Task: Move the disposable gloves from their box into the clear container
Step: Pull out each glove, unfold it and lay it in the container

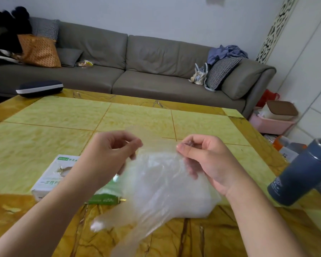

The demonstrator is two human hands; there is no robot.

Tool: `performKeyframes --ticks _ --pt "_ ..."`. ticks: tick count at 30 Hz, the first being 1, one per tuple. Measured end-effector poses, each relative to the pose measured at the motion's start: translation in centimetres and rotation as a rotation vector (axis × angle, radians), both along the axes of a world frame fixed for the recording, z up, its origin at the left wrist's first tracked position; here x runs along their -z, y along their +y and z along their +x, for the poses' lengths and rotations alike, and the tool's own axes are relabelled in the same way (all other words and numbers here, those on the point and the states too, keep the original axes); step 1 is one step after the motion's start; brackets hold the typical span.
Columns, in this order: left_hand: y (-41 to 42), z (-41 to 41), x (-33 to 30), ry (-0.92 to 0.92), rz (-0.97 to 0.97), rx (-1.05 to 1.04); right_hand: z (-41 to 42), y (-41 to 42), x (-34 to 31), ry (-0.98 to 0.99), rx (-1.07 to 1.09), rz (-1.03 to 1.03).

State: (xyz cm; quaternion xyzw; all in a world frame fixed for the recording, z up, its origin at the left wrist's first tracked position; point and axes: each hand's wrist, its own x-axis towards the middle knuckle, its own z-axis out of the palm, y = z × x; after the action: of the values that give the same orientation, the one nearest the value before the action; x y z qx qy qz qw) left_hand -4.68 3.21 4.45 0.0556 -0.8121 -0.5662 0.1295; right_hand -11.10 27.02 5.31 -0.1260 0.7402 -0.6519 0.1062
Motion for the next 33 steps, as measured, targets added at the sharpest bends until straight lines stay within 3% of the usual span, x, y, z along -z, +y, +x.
performKeyframes --ticks 3,5,6,7,11,14,21,27,30,33 --pt "0.6 0.0 -0.2 0.205 -0.504 -0.223 -0.7 0.7 0.7 0.07 0.14 0.125" --pt "2.0 0.3 -1.0 0.428 -0.713 -0.154 -1.1 1.1 1.0 0.109 0.176 0.288" --pt "3.0 0.4 -1.4 0.449 -0.734 -0.047 -1.2 1.1 1.2 0.134 0.175 0.369" --pt "3.9 0.2 -1.6 0.384 -0.734 0.064 -1.3 1.1 1.4 0.162 0.176 0.441" --pt "6.7 -1.9 0.9 -0.204 -0.867 0.368 -1.9 1.0 2.5 0.263 0.211 0.689" --pt "7.1 -3.1 2.9 -0.413 -0.901 0.473 -2.3 1.1 3.0 0.275 0.217 0.849" --pt "6.8 -5.1 3.7 -0.567 -0.839 0.624 -3.0 1.0 3.6 0.328 0.329 1.093" --pt "7.7 -6.0 4.3 -0.561 -0.982 0.604 -1.1 0.7 1.7 0.379 0.397 1.195" --pt "8.0 -5.8 4.6 -0.509 -1.034 0.581 0.6 -1.0 0.4 0.506 0.313 1.0" --pt "8.6 -5.2 4.4 -0.489 -1.112 0.58 1.7 -2.8 0.9 0.255 0.107 0.787"
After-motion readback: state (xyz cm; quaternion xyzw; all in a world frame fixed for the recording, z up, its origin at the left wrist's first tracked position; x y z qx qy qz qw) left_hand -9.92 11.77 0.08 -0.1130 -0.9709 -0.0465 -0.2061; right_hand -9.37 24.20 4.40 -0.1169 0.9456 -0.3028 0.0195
